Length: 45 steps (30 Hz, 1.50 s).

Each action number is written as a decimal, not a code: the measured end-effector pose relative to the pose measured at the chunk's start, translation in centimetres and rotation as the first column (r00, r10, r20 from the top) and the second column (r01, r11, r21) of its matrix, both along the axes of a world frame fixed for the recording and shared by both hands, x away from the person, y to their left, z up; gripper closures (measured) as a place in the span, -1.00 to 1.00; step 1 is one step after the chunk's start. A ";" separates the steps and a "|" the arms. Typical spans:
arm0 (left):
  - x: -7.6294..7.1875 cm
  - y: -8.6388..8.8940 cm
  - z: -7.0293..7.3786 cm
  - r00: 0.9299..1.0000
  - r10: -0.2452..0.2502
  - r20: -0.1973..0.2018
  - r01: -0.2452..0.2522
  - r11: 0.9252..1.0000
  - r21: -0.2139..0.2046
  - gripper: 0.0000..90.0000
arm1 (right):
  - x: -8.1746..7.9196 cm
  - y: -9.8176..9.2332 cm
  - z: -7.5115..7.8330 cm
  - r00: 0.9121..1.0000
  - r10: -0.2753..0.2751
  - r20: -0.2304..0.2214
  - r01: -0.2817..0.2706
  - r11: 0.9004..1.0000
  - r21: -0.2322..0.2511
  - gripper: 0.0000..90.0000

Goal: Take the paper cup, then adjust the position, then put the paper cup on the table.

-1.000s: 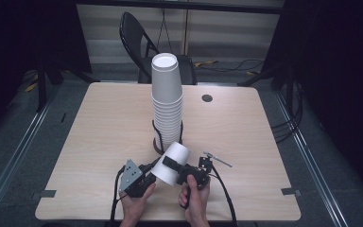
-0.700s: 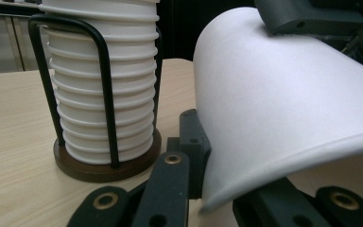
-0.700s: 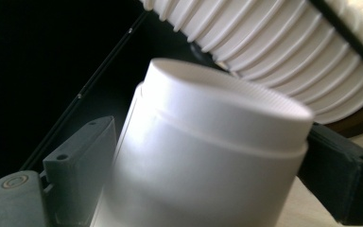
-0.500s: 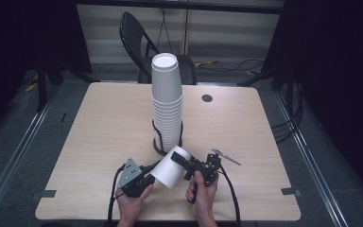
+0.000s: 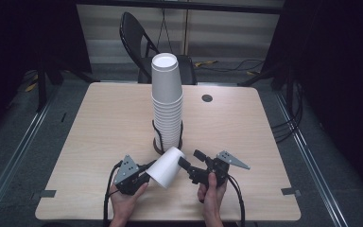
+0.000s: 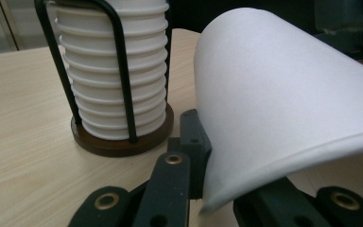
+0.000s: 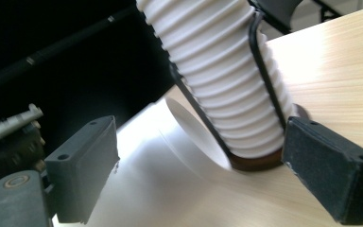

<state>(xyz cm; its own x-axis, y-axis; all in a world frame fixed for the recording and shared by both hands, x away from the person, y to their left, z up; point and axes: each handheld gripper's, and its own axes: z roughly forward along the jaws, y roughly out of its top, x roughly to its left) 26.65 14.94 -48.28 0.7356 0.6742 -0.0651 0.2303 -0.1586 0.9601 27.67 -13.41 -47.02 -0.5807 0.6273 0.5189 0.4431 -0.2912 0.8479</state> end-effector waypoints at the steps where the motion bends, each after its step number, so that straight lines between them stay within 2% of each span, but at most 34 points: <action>1: 0.0 0.0 0.0 1.000 0.003 -0.002 -0.003 1.000 0.009 0.92 | -0.2 -0.1 -0.1 1.000 -0.006 0.010 0.006 1.000 -0.024 -0.74; 4: 0.0 0.2 0.2 1.000 0.007 -0.006 -0.006 0.999 0.032 0.92 | -0.3 -0.3 -0.4 1.000 -0.004 0.015 0.005 0.998 -0.069 -0.70; 7: 0.2 0.6 0.6 1.000 0.009 -0.011 -0.008 0.999 0.046 0.92 | -0.5 -0.4 -0.7 0.999 0.001 0.052 0.005 0.993 -0.116 -0.70; 10: 0.3 0.8 0.8 1.000 0.011 -0.022 -0.011 0.999 0.044 0.92 | -0.8 -0.1 -0.8 0.993 -0.016 0.118 0.039 0.980 -0.193 -0.71; 14: 0.6 1.2 0.9 0.999 0.023 -0.032 -0.022 0.999 0.047 0.92 | -0.8 0.1 -0.9 0.988 0.007 0.155 0.036 0.962 -0.270 -0.71; 16: 0.7 1.2 0.9 0.999 0.023 -0.046 -0.021 0.999 0.046 0.92 | -0.9 0.3 -0.9 0.985 0.008 0.170 0.048 0.946 -0.320 -0.71; 18: 0.9 1.3 0.9 0.998 0.019 -0.058 -0.015 0.998 0.060 0.92 | -1.0 0.6 -1.0 0.981 0.008 0.195 0.067 0.925 -0.373 -0.71; 19: 0.9 1.3 0.9 0.998 0.015 -0.067 -0.010 0.998 0.063 0.92 | -1.1 0.8 -1.1 0.974 0.001 0.225 0.091 0.914 -0.396 -0.71; 20: 1.0 1.3 1.0 0.998 0.012 -0.068 -0.007 0.997 0.077 0.92 | -1.1 0.9 -1.2 0.971 -0.003 0.237 0.105 0.902 -0.419 -0.72; 22: 1.1 1.3 1.2 0.998 0.006 -0.063 -0.001 0.996 0.091 0.92 | -1.2 1.1 -1.3 0.972 0.004 0.234 0.101 0.894 -0.436 -0.70; 24: 1.1 1.3 1.4 0.997 0.001 -0.072 0.006 0.995 0.098 0.92 | -1.3 1.4 -1.3 0.970 -0.002 0.241 0.118 0.876 -0.468 -0.70; 26: 1.1 1.4 1.6 0.996 -0.003 -0.084 0.011 0.995 0.099 0.92 | -1.4 1.6 -1.4 0.969 0.027 0.244 0.100 0.865 -0.493 -0.69; 27: 1.1 1.4 1.7 0.996 -0.003 -0.089 0.012 0.995 0.096 0.92 | -1.4 1.7 -1.5 0.969 0.055 0.241 0.079 0.855 -0.513 -0.69; 28: 1.1 1.4 1.6 0.995 -0.006 -0.099 0.014 0.996 0.085 0.92 | -1.5 1.8 -1.6 0.968 0.088 0.236 0.054 0.841 -0.538 -0.69; 29: 1.1 1.4 1.6 0.994 -0.005 -0.106 0.014 0.996 0.089 0.92 | -1.5 1.9 -1.6 0.967 0.088 0.239 0.059 0.835 -0.548 -0.69; 30: 1.2 1.5 1.6 0.994 -0.004 -0.108 0.014 0.995 0.097 0.92 | -1.6 1.9 -1.7 0.962 0.092 0.258 0.074 0.818 -0.570 -0.69; 31: 1.3 1.5 1.6 0.993 -0.008 -0.116 0.019 0.995 0.095 0.92 | -1.6 2.0 -1.7 0.954 0.115 0.276 0.077 0.798 -0.598 -0.69; 32: 1.3 1.5 1.6 0.992 -0.011 -0.125 0.023 0.996 0.092 0.92 | -1.7 2.1 -1.7 0.951 0.131 0.279 0.075 0.779 -0.623 -0.69; 34: 1.5 1.5 1.7 0.991 -0.013 -0.135 0.028 0.994 0.106 0.92 | -1.9 2.2 -1.8 0.947 0.155 0.282 0.070 0.757 -0.650 -0.69; 38: 1.8 1.2 2.0 0.987 -0.025 -0.158 0.046 0.991 0.129 0.92 | -2.2 2.5 -1.9 0.933 0.202 0.299 0.062 0.726 -0.685 -0.69; 40: 2.0 1.2 2.2 0.985 -0.032 -0.168 0.056 0.989 0.140 0.92 | -2.4 2.7 -1.9 0.929 0.213 0.303 0.067 0.706 -0.705 -0.69; 41: 2.1 1.2 2.2 0.984 -0.037 -0.174 0.062 0.988 0.143 0.92 | -2.4 2.8 -2.0 0.927 0.213 0.310 0.076 0.700 -0.710 -0.69; 42: 2.1 1.2 2.3 0.982 -0.039 -0.186 0.066 0.988 0.138 0.92 | -2.5 2.8 -2.0 0.922 0.231 0.311 0.073 0.684 -0.726 -0.69; 43: 2.2 1.3 2.3 0.981 -0.041 -0.189 0.069 0.987 0.143 0.92 | -2.6 2.9 -2.0 0.917 0.244 0.315 0.071 0.677 -0.732 -0.69; 44: 2.3 1.3 2.3 0.979 -0.040 -0.200 0.071 0.986 0.151 0.92 | -2.6 2.9 -2.1 0.916 0.247 0.317 0.072 0.676 -0.733 -0.69; 45: 2.4 1.3 2.3 0.977 -0.039 -0.212 0.073 0.985 0.156 0.92 | -2.7 3.0 -2.1 0.915 0.246 0.319 0.078 0.669 -0.739 -0.69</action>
<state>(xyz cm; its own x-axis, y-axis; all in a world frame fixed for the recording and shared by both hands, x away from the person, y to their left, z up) 29.06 16.22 -45.98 0.7542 0.6468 -0.1133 0.4078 -0.3261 0.8528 25.00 -10.42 -49.11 -0.6877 0.6404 -0.3418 0.0471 0.5092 0.8593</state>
